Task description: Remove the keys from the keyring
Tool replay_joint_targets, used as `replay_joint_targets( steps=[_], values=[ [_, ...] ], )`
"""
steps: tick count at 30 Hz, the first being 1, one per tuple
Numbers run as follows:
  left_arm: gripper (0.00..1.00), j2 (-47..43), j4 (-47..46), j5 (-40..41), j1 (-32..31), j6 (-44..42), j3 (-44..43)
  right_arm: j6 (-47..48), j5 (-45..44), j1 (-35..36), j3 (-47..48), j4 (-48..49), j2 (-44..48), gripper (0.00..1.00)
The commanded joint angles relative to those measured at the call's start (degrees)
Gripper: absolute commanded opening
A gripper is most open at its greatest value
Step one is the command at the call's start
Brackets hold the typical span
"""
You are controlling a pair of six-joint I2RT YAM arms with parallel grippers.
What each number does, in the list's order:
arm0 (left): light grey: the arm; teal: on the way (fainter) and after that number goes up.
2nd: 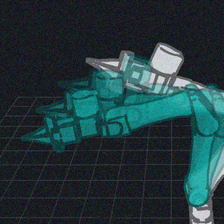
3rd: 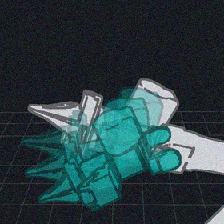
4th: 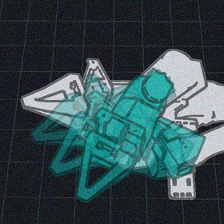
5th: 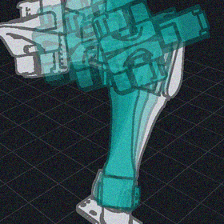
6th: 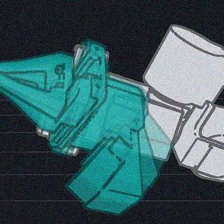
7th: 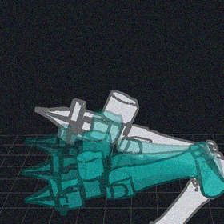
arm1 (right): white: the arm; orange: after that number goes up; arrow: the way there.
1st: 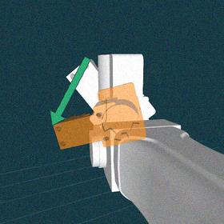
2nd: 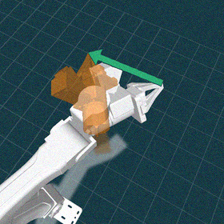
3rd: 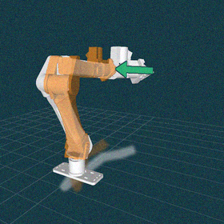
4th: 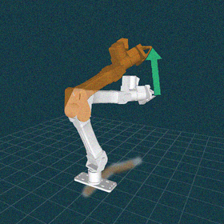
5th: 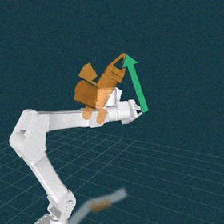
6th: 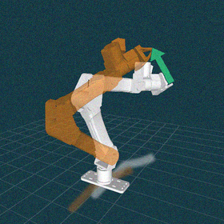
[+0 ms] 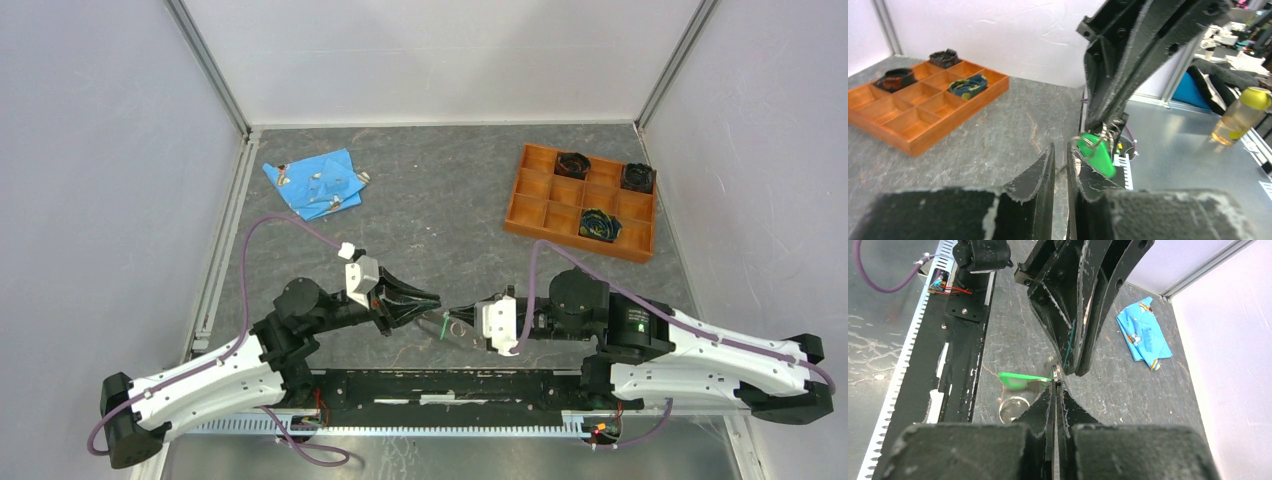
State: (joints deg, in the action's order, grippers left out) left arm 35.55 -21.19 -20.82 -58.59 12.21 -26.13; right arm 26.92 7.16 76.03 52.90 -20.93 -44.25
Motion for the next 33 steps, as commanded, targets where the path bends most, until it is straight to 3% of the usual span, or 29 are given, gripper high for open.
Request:
replay_joint_targets(
  steps=[1, 22, 27, 33],
  values=[
    [0.21, -0.8, -3.8, -7.4, -0.1, -5.3, -1.4, 1.0, 4.4, 0.3, 2.2, 2.7, 2.6, 0.01],
    [0.26, 10.2, 13.6, -23.3, -0.1, -14.2, -18.3, 3.5, 17.1, 0.3, 3.3, 3.7, 7.1, 0.01],
    [0.26, 12.6, 13.1, -24.8, -0.1, -14.9, -19.1, 3.3, 19.2, 0.3, 3.6, 4.0, 7.8, 0.00],
    [0.27, 13.6, 6.9, -27.7, -0.2, -9.8, -16.9, 3.0, 19.0, 0.3, 3.3, 4.0, 8.0, 0.00]
  ],
)
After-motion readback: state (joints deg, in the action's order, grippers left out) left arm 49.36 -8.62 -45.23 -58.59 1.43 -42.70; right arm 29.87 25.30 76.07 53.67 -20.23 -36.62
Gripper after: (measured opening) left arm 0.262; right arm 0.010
